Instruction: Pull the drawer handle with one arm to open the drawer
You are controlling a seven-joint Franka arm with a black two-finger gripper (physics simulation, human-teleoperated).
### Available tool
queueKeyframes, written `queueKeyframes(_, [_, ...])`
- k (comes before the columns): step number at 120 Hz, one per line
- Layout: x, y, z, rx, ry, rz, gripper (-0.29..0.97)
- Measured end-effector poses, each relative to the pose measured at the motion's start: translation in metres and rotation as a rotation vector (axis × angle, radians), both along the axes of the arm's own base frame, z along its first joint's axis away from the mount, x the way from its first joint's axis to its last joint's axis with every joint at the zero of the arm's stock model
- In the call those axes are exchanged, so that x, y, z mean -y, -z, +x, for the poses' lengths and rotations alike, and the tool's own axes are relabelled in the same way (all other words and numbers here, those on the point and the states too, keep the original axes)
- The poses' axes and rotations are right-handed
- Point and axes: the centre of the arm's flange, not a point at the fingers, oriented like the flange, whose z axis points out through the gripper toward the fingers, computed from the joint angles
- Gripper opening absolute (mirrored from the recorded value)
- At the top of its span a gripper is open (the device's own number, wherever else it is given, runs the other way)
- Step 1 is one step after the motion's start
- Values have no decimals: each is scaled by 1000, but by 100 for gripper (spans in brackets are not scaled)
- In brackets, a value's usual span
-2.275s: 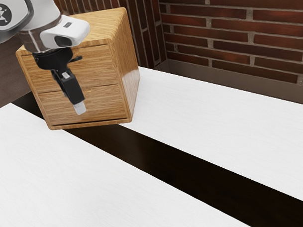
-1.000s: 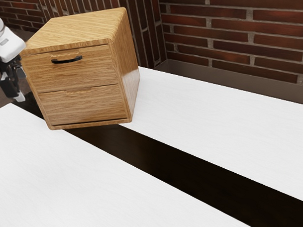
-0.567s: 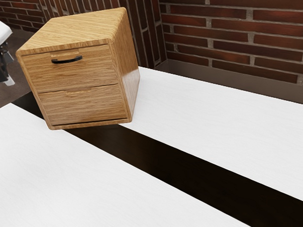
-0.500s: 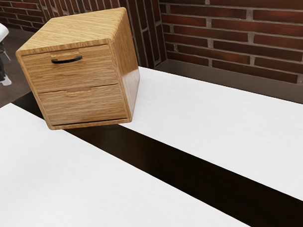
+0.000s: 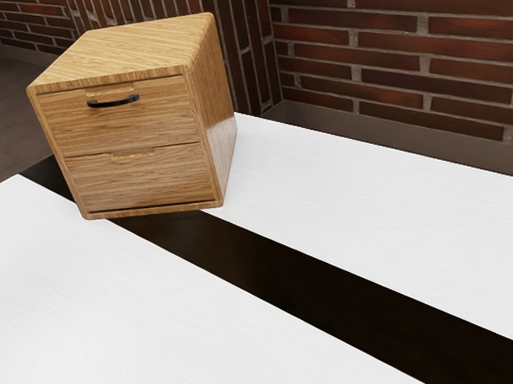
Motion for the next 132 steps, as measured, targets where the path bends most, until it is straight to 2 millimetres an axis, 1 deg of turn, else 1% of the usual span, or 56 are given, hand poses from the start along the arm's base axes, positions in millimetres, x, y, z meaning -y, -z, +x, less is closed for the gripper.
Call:
queueKeyframes(11, [1, -3, 2, 13, 8, 4, 68])
queueKeyframes(21, [9, -3, 12, 22, 34, -2, 68])
queueKeyframes(30, [28, -11, 27, 41, 79, -10, 68])
queueKeyframes(36, [47, -21, 37, 60, 119, -13, 68])
queueKeyframes(40, [59, -23, 47, 63, 147, -20, 68])
queueKeyframes(43, [66, -18, 57, 54, 165, -30, 68])
queueKeyframes(51, [81, 7, 89, 14, 209, -60, 68])
queueKeyframes(57, [88, 21, 105, -9, 228, -77, 68])
queueKeyframes(62, [88, 29, 111, -17, 231, -89, 68])
queueKeyframes(71, [82, 37, 118, -22, 225, -95, 68])
queueKeyframes(83, [75, 39, 121, -19, 219, -96, 68])
queueKeyframes(102, [73, 41, 129, -9, 222, -91, 68])
queueKeyframes(117, [68, 53, 137, -13, 221, -93, 68])
queueKeyframes(132, [64, 59, 141, -7, 218, -90, 68])
